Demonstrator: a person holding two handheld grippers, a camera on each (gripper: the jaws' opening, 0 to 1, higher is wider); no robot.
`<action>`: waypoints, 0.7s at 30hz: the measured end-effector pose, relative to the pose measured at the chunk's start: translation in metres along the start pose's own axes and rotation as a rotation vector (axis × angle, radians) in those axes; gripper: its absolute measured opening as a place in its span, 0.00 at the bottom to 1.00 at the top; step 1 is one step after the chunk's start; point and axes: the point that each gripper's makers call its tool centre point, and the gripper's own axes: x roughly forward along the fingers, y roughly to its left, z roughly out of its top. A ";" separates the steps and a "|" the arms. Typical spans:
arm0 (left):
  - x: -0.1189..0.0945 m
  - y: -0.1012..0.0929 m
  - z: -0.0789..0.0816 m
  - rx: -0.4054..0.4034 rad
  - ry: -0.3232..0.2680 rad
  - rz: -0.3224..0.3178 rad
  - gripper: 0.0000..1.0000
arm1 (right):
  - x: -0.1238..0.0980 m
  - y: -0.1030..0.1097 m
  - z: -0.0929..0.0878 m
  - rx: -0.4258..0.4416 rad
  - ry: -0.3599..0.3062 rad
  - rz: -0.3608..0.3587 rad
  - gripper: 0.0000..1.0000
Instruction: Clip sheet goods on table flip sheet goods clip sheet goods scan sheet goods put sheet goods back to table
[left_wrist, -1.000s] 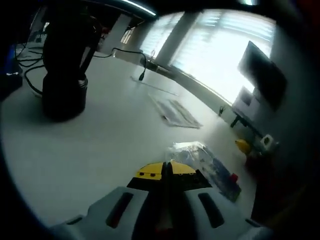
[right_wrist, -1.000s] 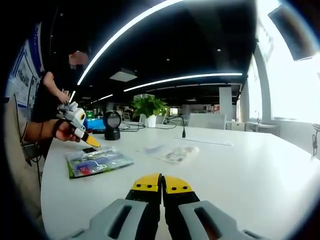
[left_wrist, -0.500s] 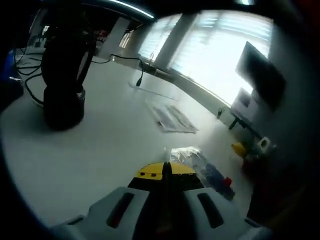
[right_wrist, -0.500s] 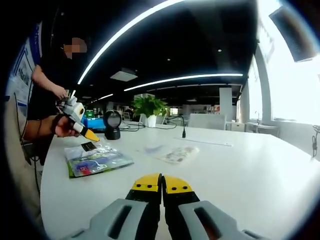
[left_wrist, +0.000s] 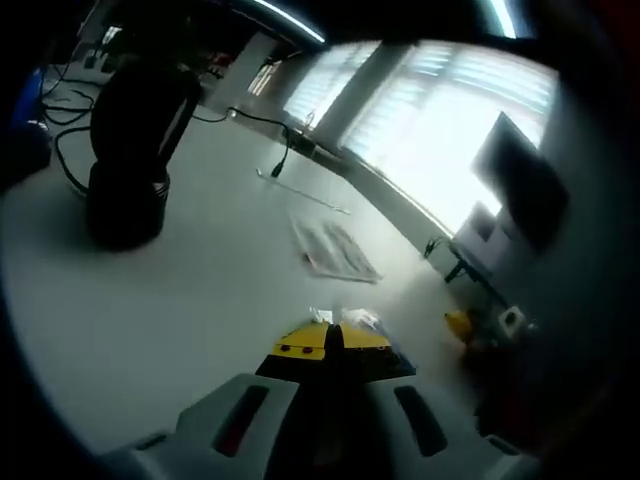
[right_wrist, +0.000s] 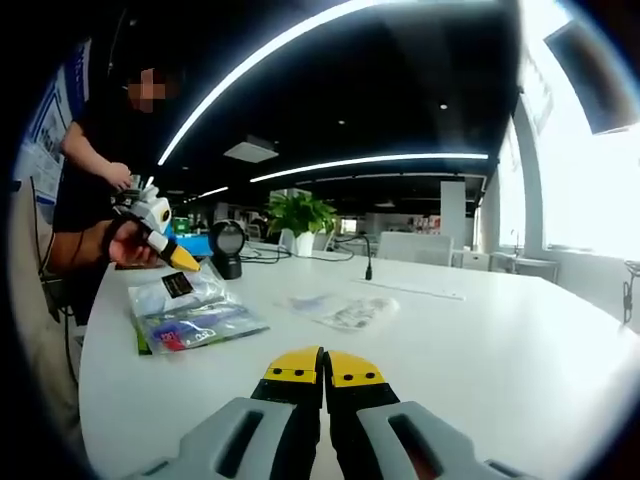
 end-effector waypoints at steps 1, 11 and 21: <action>0.000 -0.001 0.000 -0.007 -0.002 -0.003 0.00 | 0.000 0.002 0.003 0.005 -0.012 0.007 0.00; -0.002 -0.005 -0.001 -0.032 0.006 0.012 0.00 | -0.005 0.038 0.035 -0.095 -0.059 0.011 0.00; -0.003 -0.012 0.003 -0.039 0.012 0.031 0.00 | 0.006 0.108 0.044 -0.155 -0.048 0.163 0.05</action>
